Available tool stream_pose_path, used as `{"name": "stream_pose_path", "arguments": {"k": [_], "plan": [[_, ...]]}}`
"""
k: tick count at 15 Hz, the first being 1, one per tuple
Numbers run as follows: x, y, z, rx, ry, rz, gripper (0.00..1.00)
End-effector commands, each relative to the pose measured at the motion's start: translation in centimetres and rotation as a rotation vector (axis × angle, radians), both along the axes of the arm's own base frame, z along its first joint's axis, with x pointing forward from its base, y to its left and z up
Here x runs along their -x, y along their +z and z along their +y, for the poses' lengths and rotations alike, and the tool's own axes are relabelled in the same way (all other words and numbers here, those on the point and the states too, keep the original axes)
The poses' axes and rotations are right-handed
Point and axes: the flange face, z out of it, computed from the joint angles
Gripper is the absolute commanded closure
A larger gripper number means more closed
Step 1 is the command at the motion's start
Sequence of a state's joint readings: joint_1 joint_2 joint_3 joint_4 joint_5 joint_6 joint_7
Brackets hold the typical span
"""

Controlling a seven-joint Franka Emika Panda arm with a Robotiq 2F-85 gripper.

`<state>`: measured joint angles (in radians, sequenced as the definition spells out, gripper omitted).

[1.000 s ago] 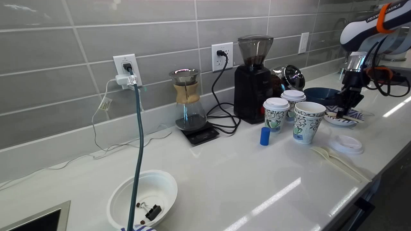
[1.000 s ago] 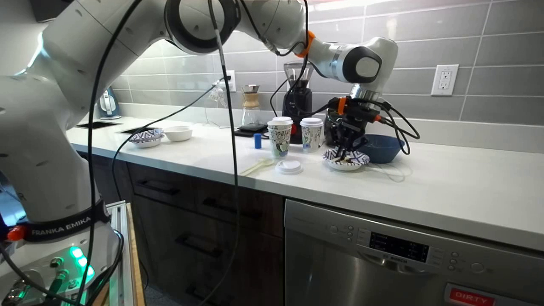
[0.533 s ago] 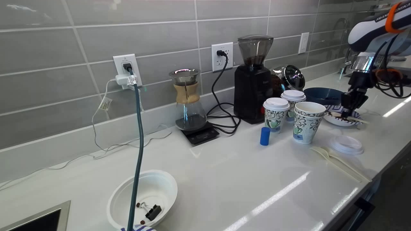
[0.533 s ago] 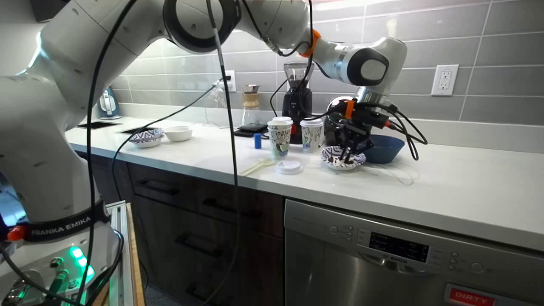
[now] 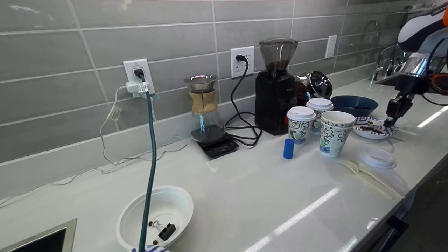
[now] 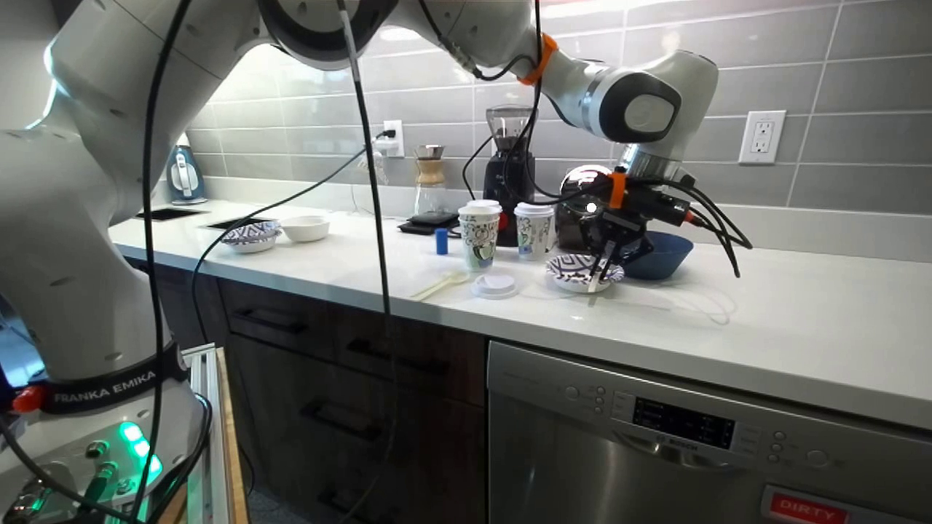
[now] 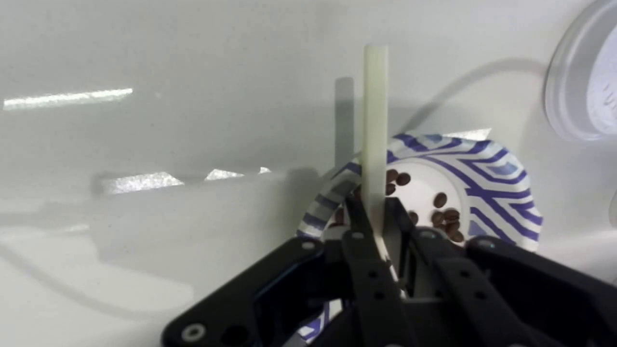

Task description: Use the white spoon to place some contents from the black and white bowl into the open coffee cup

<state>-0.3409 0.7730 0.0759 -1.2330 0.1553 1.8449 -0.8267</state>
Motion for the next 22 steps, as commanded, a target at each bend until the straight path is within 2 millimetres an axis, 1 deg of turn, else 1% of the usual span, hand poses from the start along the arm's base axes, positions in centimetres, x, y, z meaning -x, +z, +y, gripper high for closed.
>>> {"name": "stream_pose_path", "arguments": {"k": [1, 2, 5, 10, 14, 17, 20, 22], "plan": [[2.6, 2.1, -0.2, -0.038, 0.062, -0.035, 0.97], [3.1, 2.6, -0.1, -0.043, 0.080, -0.034, 0.97], [5.1, 4.8, 0.7, -0.069, 0.130, -0.041, 0.97], [8.6, 9.6, 3.8, -0.080, 0.158, -0.066, 0.97], [11.4, 13.4, 7.9, -0.060, 0.186, -0.064, 0.97], [12.8, 15.7, 11.5, -0.043, 0.217, -0.066, 0.97], [13.9, 17.0, 15.1, -0.026, 0.247, -0.044, 0.97], [14.3, 17.4, 17.2, -0.021, 0.257, -0.037, 0.97]]}}
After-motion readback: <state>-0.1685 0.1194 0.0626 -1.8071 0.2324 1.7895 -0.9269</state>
